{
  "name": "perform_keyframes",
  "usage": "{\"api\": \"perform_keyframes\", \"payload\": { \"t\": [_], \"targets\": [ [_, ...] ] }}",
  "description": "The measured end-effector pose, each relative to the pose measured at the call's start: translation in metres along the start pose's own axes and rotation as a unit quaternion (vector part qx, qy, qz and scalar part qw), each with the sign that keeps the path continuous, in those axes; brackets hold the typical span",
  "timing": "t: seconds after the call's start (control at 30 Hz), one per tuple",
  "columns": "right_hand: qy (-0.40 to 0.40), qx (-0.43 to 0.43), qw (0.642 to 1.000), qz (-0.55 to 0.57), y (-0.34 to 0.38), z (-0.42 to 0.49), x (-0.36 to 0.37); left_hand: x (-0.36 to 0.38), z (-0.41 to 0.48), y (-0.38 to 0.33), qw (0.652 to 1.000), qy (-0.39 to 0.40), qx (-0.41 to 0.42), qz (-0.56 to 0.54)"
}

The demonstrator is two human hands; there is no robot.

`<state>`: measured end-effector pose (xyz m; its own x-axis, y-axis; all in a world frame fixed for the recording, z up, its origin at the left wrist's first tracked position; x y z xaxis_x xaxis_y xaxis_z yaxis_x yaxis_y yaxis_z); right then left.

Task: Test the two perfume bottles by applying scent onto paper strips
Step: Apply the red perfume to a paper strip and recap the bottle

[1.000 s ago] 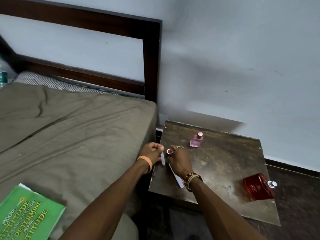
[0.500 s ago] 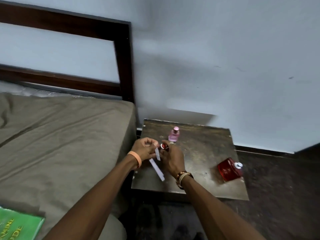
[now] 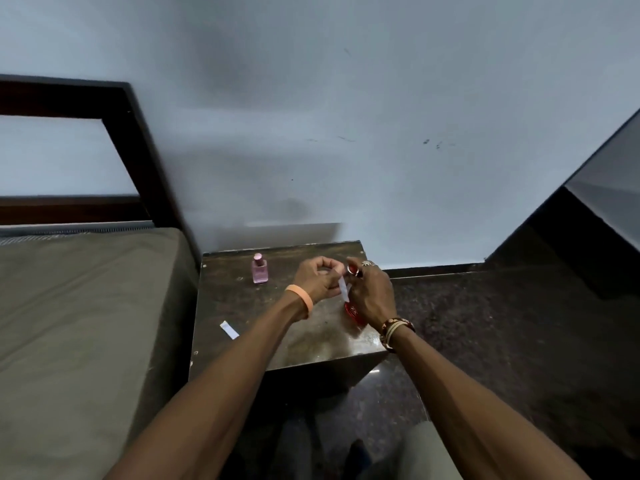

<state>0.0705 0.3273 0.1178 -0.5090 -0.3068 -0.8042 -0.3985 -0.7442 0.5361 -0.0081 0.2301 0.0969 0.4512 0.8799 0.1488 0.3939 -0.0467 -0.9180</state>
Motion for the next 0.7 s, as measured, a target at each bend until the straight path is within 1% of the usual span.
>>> {"api": "perform_keyframes", "payload": {
  "t": [0.13, 0.37, 0.53, 0.7],
  "targets": [
    [0.01, 0.028, 1.0, -0.004, -0.025, -0.004, -0.01, 0.025, -0.003, 0.011, 1.0, 0.02, -0.007, 0.016],
    [0.032, 0.049, 0.998, 0.017, -0.043, -0.009, -0.002, 0.031, 0.001, 0.025, 0.998, 0.022, -0.003, 0.055],
    [0.037, 0.034, 0.999, 0.015, -0.044, -0.009, 0.001, 0.03, 0.005, 0.032, 0.998, 0.028, -0.007, 0.059],
    [0.038, 0.037, 0.999, 0.008, -0.051, -0.011, 0.004, 0.033, 0.004, 0.03, 0.997, 0.04, -0.002, 0.06]
  ]
}}
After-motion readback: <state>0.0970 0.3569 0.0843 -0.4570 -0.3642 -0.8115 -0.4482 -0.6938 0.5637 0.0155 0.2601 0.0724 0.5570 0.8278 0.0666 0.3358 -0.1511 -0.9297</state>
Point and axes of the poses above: each hand's wrist, its own z-axis towards the middle knuckle, its own x-axis out of the palm, y = z × x, the point moved 5 cm from there along z, towards the middle knuckle, and after that the axes turned 8 degrees about -y, right-handed, at the moved point
